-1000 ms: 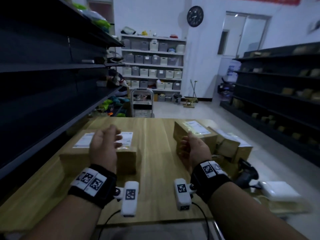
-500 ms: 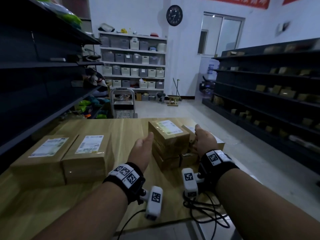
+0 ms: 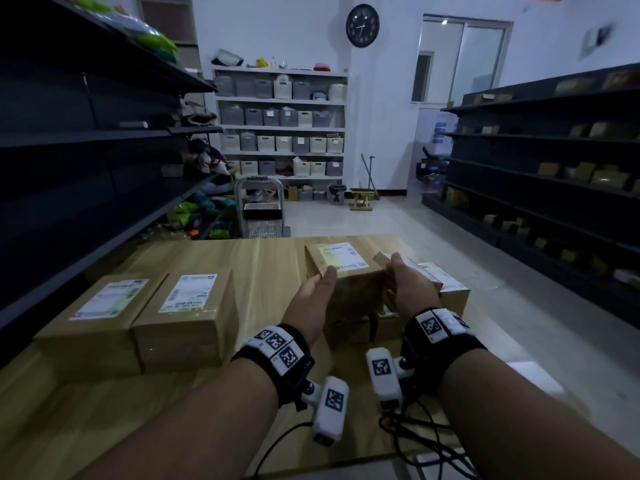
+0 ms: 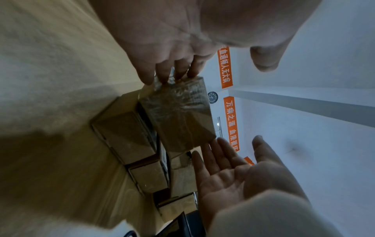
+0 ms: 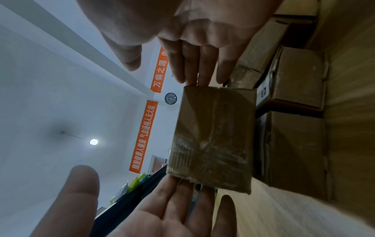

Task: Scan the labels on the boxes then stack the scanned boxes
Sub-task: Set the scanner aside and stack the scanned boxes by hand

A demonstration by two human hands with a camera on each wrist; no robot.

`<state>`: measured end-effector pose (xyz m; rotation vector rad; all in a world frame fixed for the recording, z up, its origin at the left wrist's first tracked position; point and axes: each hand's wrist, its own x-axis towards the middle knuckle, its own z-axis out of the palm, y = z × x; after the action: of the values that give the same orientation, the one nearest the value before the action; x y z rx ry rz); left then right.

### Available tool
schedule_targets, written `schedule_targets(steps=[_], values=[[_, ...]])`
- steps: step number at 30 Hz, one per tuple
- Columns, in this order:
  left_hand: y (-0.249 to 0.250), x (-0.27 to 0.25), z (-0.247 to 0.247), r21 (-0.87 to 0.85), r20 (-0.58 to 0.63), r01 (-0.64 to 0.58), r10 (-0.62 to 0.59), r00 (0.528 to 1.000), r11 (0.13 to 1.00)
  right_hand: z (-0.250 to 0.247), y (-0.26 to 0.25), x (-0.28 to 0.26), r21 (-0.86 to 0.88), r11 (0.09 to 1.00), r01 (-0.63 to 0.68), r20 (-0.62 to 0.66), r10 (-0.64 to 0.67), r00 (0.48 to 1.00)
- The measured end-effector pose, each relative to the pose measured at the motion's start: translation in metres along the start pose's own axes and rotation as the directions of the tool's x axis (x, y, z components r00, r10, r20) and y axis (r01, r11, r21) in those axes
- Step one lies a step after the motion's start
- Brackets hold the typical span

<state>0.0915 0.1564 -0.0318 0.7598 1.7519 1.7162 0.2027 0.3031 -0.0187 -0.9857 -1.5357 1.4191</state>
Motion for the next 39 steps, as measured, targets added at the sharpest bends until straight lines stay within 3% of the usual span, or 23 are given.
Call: schedule_targets(steps=[6, 10, 14, 18, 23, 30, 39], values=[[0.015, -0.011, -0.030, -0.058, -0.044, -0.027, 0.025, 0.999, 0.998, 0.019, -0.012, -0.025, 0.144, 0.990, 0.008, 0.086, -0.020, 0.996], [0.022, -0.020, -0.063, -0.041, -0.149, -0.048, 0.042, 0.988, 0.998, 0.050, -0.026, -0.046, 0.200, 0.978, 0.053, 0.177, -0.090, 0.980], [0.034, -0.035, -0.108, 0.010, -0.288, -0.095, 0.094, 0.953, 0.995, 0.095, -0.036, -0.073, 0.336, 0.940, 0.055, 0.292, -0.160, 0.943], [0.044, -0.050, -0.164, 0.009, -0.375, -0.097, 0.093, 0.922, 0.995, 0.148, -0.043, -0.100, 0.361, 0.931, 0.049, 0.377, -0.194, 0.906], [0.055, -0.069, -0.234, 0.013, -0.478, -0.143, 0.132, 0.869, 0.990, 0.204, -0.052, -0.136, 0.455, 0.888, -0.069, 0.489, -0.184, 0.853], [0.063, -0.083, -0.306, 0.017, -0.535, -0.157, 0.142, 0.833, 0.987, 0.265, -0.059, -0.164, 0.384, 0.919, -0.089, 0.579, -0.164, 0.799], [0.030, -0.072, -0.349, -0.027, -0.546, -0.113, 0.080, 0.834, 0.993, 0.310, -0.044, -0.174, 0.290, 0.956, -0.052, 0.619, -0.146, 0.772]])
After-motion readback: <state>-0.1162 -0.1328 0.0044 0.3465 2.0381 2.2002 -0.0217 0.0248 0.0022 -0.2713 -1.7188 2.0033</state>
